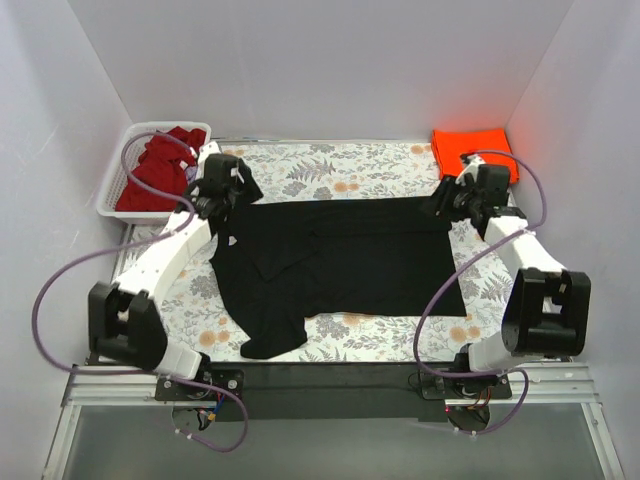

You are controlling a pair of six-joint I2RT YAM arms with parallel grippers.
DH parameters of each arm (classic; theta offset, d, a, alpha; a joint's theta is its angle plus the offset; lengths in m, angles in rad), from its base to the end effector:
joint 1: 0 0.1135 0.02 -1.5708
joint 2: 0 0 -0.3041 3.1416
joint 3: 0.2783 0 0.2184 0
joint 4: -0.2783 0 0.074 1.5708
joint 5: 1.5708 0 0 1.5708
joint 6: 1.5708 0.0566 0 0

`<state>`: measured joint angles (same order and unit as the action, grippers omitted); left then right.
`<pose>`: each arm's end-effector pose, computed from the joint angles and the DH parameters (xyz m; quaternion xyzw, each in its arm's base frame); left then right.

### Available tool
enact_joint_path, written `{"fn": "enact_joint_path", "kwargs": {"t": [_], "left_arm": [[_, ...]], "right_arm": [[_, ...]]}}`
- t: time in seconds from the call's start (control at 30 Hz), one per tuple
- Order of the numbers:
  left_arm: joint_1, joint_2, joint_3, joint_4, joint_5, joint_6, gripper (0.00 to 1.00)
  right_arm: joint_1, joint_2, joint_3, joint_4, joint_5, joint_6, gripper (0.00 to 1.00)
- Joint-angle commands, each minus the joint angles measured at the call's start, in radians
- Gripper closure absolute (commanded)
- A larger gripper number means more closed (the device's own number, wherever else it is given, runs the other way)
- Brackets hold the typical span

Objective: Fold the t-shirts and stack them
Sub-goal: Fold the tshirt

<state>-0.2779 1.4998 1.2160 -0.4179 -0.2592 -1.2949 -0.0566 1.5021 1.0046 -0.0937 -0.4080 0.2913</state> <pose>0.3070 -0.0725 0.3325 -0.4854 0.7592 -0.2127 0.3779 0.3176 0.0045 0.2992 0.0557 0.8676 0.2315 0.4366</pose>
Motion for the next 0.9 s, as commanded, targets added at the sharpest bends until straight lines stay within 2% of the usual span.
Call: {"fn": "enact_joint_path", "kwargs": {"t": [0.0,0.13,0.23,0.4,0.57,0.87], "left_arm": [[-0.029,-0.139,-0.166,-0.210,-0.043,-0.066,0.37],[-0.058,-0.333,-0.320,-0.340,-0.040,-0.151,0.45],[-0.061,-0.409,-0.395,-0.404,-0.055,-0.210,0.50],[-0.063,-0.385,-0.512,-0.386,-0.032,-0.297,0.55],[-0.063,-0.311,-0.542,-0.398,-0.058,-0.392,0.61],[-0.063,-0.309,-0.621,-0.355,-0.104,-0.474,0.58]], "right_arm": [[0.089,-0.092,-0.069,-0.159,0.109,-0.057,0.56],[0.175,-0.248,-0.200,-0.195,0.132,-0.064,0.55],[0.207,-0.331,-0.257,-0.221,0.129,-0.064,0.54],[0.215,-0.402,-0.351,-0.233,0.095,-0.066,0.54],[0.215,-0.416,-0.366,-0.236,0.092,-0.089,0.54],[0.215,-0.399,-0.380,-0.233,0.075,-0.116,0.53]]}}
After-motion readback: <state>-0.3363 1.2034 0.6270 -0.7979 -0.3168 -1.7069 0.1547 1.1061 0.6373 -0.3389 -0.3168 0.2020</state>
